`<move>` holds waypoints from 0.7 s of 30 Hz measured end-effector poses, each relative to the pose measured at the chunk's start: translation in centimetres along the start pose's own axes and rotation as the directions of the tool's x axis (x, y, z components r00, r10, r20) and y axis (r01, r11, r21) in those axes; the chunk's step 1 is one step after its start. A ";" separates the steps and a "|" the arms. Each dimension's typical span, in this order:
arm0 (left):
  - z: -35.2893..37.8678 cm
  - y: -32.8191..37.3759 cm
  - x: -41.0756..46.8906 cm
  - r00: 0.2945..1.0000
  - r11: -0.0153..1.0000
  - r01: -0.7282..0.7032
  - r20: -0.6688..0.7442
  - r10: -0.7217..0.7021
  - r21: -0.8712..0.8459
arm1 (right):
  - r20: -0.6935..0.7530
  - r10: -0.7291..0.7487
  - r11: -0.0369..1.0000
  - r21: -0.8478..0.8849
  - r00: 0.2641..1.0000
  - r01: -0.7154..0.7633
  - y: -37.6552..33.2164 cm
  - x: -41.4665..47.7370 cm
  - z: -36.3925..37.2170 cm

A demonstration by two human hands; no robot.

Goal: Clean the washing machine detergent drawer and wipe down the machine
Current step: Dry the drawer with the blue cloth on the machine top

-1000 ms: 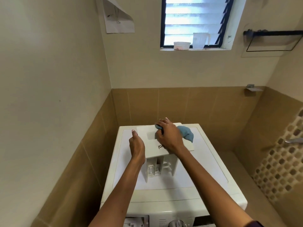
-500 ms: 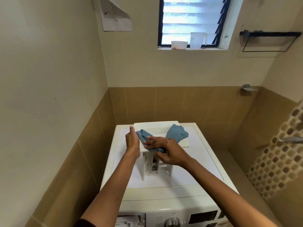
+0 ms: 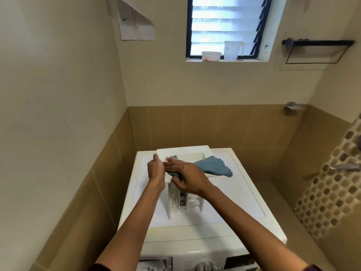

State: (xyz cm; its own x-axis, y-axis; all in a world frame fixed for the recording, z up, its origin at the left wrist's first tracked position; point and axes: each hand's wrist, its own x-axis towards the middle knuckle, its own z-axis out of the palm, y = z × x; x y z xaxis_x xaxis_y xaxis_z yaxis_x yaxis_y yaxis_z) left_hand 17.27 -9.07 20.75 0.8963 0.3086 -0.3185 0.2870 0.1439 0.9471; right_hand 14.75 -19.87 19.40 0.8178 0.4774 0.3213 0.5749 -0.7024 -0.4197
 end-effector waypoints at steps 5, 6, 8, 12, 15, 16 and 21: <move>0.1 -0.2 0.1 0.999 0.999 -0.035 -0.004 0.035 0.032 | 0.014 -0.053 0.996 0.068 0.999 0.052 2.2 -1.3 -1.3; 0.2 -0.3 0.2 0.999 0.998 -0.036 -0.008 0.037 0.049 | 0.004 -0.031 0.996 0.083 1.000 0.031 2.9 -1.8 -1.7; 0.3 -0.6 0.4 0.999 0.996 -0.046 -0.018 0.047 0.080 | -0.030 0.042 0.995 0.095 0.999 -0.039 4.2 -2.7 -2.7; 0.0 -0.9 0.2 0.995 0.988 -0.094 -0.006 0.095 0.122 | -0.127 0.176 0.972 0.177 0.976 -0.152 6.3 -3.6 -4.0; -0.2 -1.2 0.2 0.994 0.986 -0.105 0.017 0.103 0.126 | -0.237 0.338 0.928 0.243 0.911 -0.281 6.9 -3.1 -4.9; -0.3 -1.3 0.4 0.994 0.987 -0.105 0.022 0.104 0.122 | -0.281 0.369 0.919 0.251 0.886 -0.303 6.7 -2.7 -5.1; -0.3 -1.6 0.2 0.993 0.982 -0.119 0.014 0.118 0.144 | -0.419 0.282 0.948 0.262 0.863 -0.182 3.7 0.6 -4.9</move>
State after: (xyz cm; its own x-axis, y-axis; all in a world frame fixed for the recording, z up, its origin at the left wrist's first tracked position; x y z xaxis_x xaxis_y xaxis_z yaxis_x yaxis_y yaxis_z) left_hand 16.92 -8.96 19.16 0.9284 0.3105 -0.2042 0.2245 -0.0308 0.9740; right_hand 17.22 -24.77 22.24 0.8572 -0.0070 0.5150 0.4026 -0.6143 -0.6786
